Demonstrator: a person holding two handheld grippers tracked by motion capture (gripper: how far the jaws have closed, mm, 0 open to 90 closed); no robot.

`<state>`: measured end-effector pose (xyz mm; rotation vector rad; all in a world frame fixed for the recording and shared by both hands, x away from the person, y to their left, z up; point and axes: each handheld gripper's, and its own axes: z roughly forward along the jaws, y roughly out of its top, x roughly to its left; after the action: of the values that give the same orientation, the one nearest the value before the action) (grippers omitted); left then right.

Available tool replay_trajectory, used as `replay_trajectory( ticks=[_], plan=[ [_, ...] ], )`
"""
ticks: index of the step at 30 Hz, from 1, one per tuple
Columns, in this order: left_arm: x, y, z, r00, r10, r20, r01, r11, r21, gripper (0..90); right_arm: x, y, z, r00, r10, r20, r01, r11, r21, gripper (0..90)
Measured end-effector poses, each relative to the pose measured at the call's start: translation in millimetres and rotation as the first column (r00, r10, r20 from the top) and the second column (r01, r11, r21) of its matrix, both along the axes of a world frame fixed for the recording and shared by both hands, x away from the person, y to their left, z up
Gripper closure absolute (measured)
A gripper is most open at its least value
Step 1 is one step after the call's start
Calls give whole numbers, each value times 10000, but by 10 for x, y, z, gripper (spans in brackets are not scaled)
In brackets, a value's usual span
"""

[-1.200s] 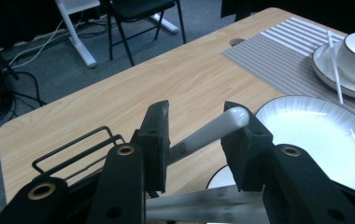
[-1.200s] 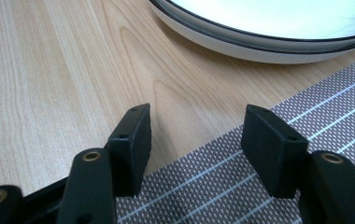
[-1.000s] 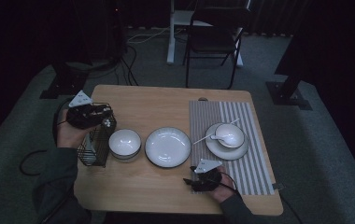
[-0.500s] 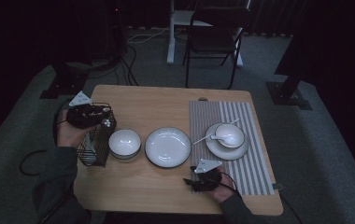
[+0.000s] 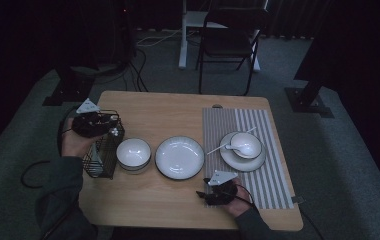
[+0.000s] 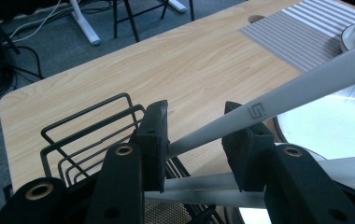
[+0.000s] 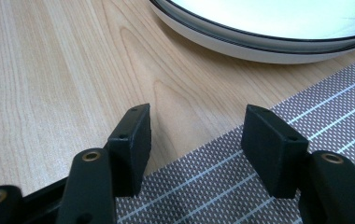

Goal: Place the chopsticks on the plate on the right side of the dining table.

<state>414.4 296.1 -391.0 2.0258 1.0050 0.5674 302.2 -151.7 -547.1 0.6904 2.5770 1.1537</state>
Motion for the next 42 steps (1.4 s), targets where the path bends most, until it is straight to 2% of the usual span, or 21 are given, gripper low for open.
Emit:
replay_trajectory(
  ticks=[8,13,16,19,22,24,35,42],
  plan=[
    [-38,-35,31,9977,314,596,-363,9959,825,690,0,0,0,10000,-2,-2,2,10000,2,423],
    [-49,-31,43,9959,453,785,-524,9945,910,714,0,0,0,10000,0,-1,0,10000,0,423],
    [-72,-22,80,9918,685,1075,-781,9931,875,764,0,0,0,10000,-2,-9,2,10000,1,423],
    [-84,-18,106,9882,816,1294,-960,9894,1089,792,0,0,0,10000,-2,-7,2,10000,1,423],
    [-103,-11,121,9830,1001,1539,-1178,9869,1107,826,0,0,0,10000,0,-1,0,10000,2,423],
    [-109,1,131,9826,999,1566,-1165,9880,1010,837,0,0,0,10000,-3,-7,3,10000,2,423],
    [-149,-59,168,9789,925,1824,-1162,9855,1234,839,0,0,0,10000,0,-3,0,10000,1,423],
    [-214,-59,240,9750,924,2020,-1149,9880,1029,839,0,0,0,10000,0,-4,0,10000,1,423]
  ],
)
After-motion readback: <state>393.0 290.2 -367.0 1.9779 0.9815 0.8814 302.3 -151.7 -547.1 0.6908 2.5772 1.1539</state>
